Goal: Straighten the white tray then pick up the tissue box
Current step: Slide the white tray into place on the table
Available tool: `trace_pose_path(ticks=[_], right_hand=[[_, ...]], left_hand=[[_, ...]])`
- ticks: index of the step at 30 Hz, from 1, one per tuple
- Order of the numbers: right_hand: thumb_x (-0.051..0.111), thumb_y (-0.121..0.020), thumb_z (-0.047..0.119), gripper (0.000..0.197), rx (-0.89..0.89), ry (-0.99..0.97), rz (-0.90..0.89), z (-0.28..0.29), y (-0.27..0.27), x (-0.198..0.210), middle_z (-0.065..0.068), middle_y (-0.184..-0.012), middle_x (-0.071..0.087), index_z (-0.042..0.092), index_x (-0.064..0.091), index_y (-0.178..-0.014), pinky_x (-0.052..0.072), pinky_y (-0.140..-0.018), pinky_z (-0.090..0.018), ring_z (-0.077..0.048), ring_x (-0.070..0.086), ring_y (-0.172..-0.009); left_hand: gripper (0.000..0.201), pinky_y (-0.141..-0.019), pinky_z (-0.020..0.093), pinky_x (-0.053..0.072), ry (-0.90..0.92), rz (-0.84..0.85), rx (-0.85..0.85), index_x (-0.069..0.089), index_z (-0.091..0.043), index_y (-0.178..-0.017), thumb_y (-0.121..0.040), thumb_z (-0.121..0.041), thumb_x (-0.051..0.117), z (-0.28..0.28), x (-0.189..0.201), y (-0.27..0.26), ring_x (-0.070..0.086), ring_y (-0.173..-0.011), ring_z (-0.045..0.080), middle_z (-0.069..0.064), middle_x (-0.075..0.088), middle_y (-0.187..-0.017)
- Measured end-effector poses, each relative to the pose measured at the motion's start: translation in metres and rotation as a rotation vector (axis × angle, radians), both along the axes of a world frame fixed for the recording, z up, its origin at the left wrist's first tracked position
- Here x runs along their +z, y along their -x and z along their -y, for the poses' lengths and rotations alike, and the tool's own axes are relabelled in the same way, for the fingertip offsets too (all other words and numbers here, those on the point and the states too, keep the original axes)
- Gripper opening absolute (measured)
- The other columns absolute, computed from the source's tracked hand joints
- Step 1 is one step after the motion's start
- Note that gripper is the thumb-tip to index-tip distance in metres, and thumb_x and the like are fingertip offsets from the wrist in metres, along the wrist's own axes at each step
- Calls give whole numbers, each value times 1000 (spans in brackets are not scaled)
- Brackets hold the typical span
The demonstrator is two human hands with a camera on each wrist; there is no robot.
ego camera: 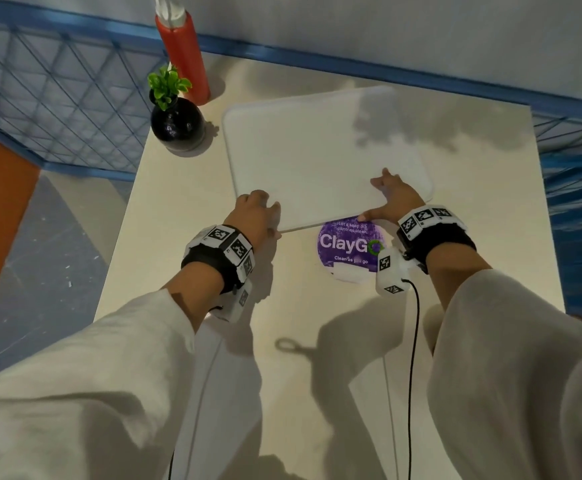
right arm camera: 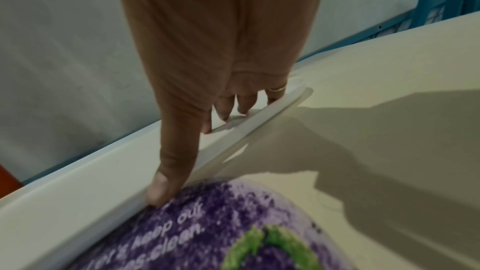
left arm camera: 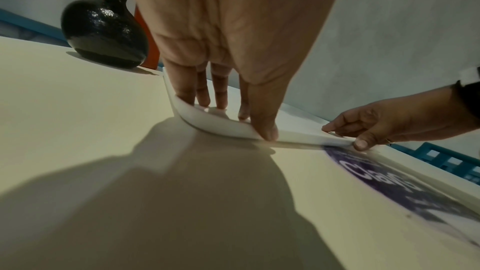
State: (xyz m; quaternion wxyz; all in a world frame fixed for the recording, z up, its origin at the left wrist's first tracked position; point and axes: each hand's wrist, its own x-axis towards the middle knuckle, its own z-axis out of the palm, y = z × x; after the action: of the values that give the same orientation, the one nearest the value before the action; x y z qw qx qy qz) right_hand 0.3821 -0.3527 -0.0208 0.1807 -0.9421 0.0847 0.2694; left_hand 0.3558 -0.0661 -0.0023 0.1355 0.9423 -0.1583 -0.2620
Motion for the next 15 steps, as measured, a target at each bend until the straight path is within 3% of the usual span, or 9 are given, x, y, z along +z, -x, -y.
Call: trace_pose_path(ticks=[6,7,8,9,10,11,12,13,15], right_hand=[[75,-68,43,95,-98,-46,71,-4,14,-4,-3,-159,1,20,22,-144,8,-120,-50,-25,-2,-146],[73,-70,44,93,-111,-35,82,-6,17,-5,-3,-159,0,21,21,-144,6,-120,-50,-24,-2,-146],[71,-73,45,91,-120,-22,90,-9,20,-5,-3,-159,-1,22,20,-144,4,-120,-49,-24,-2,-146],[69,-74,46,90,-132,-13,99,-12,22,-6,-3,-159,-2,22,19,-144,3,-120,-49,-24,-2,-146],[68,-75,47,88,-146,-10,112,-14,24,-6,-3,-159,-2,22,19,-145,2,-119,-49,-24,-2,-146],[67,-76,47,88,-162,-9,120,-16,25,-6,-4,-159,-2,22,19,-145,2,-119,-49,-25,-2,-146],[66,-76,48,87,-175,-7,122,-18,26,-5,-5,-159,-1,22,19,-145,2,-118,-50,-26,-1,-146],[65,-76,49,87,-182,-1,118,-19,25,-5,-5,-159,-1,22,19,-145,2,-118,-50,-27,0,-146],[64,-76,51,87,-187,16,101,-20,24,-4,-6,-159,-1,22,18,-145,4,-118,-51,-28,0,-146]], left_hand=[[40,-108,49,32,57,-43,29,44,-4,-126,-88,-14,55,1,6,-11,24,-133,40,21,27,-147],[30,-108,49,32,106,-95,113,51,-8,-118,-88,-14,53,1,7,-16,28,-131,37,19,33,-142],[16,-107,49,32,201,-165,226,57,-21,-101,-88,-15,51,1,10,-19,36,-125,32,15,41,-132],[14,-105,50,34,294,-218,330,52,-32,-80,-86,-20,50,2,14,-22,44,-114,29,11,48,-118],[13,-105,51,36,399,-278,463,48,-35,-71,-82,-27,50,2,15,-27,50,-107,27,9,52,-109],[2,-107,53,37,457,-318,529,53,-35,-78,-78,-35,51,1,12,-33,54,-107,26,9,56,-110],[28,-108,51,36,530,-378,592,57,-30,-100,-74,-40,54,0,10,-38,54,-114,27,9,58,-121],[54,-111,49,35,568,-420,620,50,-27,-121,-70,-42,56,-2,2,-43,49,-123,28,8,54,-133],[78,-115,48,30,638,-471,643,36,-27,-136,-63,-44,60,-3,-6,-51,42,-132,29,8,45,-144]])
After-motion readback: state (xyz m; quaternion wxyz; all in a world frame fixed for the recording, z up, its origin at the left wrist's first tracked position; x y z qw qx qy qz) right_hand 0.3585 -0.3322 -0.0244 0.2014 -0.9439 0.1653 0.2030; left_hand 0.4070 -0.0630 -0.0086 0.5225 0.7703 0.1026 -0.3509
